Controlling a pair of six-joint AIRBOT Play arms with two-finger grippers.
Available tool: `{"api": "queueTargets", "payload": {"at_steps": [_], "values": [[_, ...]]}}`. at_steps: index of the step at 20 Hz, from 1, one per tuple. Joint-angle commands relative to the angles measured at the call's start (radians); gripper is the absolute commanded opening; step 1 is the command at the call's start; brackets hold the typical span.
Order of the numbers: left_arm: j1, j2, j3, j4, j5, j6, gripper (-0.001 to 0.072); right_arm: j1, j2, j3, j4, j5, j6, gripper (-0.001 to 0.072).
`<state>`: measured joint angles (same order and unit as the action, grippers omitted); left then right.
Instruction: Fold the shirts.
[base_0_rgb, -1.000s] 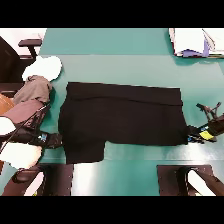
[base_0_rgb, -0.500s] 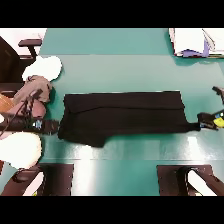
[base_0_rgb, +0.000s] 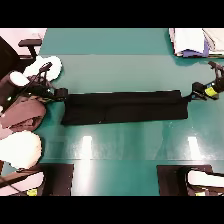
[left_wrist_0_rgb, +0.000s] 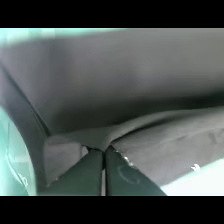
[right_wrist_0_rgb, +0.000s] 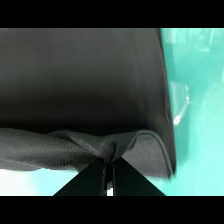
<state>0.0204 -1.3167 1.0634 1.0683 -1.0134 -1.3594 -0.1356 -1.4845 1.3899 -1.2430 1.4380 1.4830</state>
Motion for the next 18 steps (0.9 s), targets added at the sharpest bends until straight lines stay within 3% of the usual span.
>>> {"api": "queueTargets", "payload": {"at_steps": [1, 2, 3, 4, 6, 7, 8, 9, 10, 11, 13, 18], "values": [[0.001, -0.136, 0.078, -0.001, 0.063, 0.014, 0.0022, 0.016, -0.148, 0.130, 0.036, -0.017, -0.003, 0.0056], [0.001, -0.138, 0.079, -0.001, 0.077, 0.014, 0.0075, 0.016, -0.176, 0.157, 0.068, -0.017, -0.029, 0.0207], [0.001, -0.137, 0.079, -0.007, 0.090, 0.014, 0.0349, 0.016, -0.200, 0.181, 0.106, -0.019, -0.047, 0.0320], [0.001, -0.137, 0.079, -0.021, 0.091, 0.014, 0.0469, 0.016, -0.217, 0.205, 0.136, -0.021, -0.067, 0.0375], [0.001, -0.135, 0.092, -0.033, 0.059, 0.014, 0.0468, 0.007, -0.230, 0.245, 0.156, -0.020, -0.115, 0.0484], [0.001, -0.135, 0.113, -0.032, 0.018, 0.014, 0.0467, -0.003, -0.229, 0.253, 0.149, -0.013, -0.139, 0.0491], [0.001, -0.135, 0.135, -0.031, -0.026, 0.014, 0.0423, -0.024, -0.229, 0.253, 0.150, 0.008, -0.162, 0.0492], [0.001, -0.135, 0.155, -0.034, -0.069, 0.016, 0.0181, -0.052, -0.229, 0.248, 0.150, 0.038, -0.169, 0.0492], [0.001, -0.134, 0.168, -0.044, -0.095, 0.029, 0.0026, -0.081, -0.228, 0.234, 0.151, 0.060, -0.171, 0.0492], [-0.001, -0.135, 0.174, -0.058, -0.099, 0.033, 0.0021, -0.116, -0.228, 0.211, 0.152, 0.071, -0.176, 0.0493], [-0.012, -0.136, 0.174, -0.093, -0.094, 0.032, 0.0020, -0.179, -0.229, 0.144, 0.152, 0.071, -0.179, 0.0581], [-0.160, -0.145, 0.173, -0.097, 0.008, 0.005, 0.0020, -0.233, -0.282, -0.031, 0.229, 0.060, -0.235, 0.0571]]}}
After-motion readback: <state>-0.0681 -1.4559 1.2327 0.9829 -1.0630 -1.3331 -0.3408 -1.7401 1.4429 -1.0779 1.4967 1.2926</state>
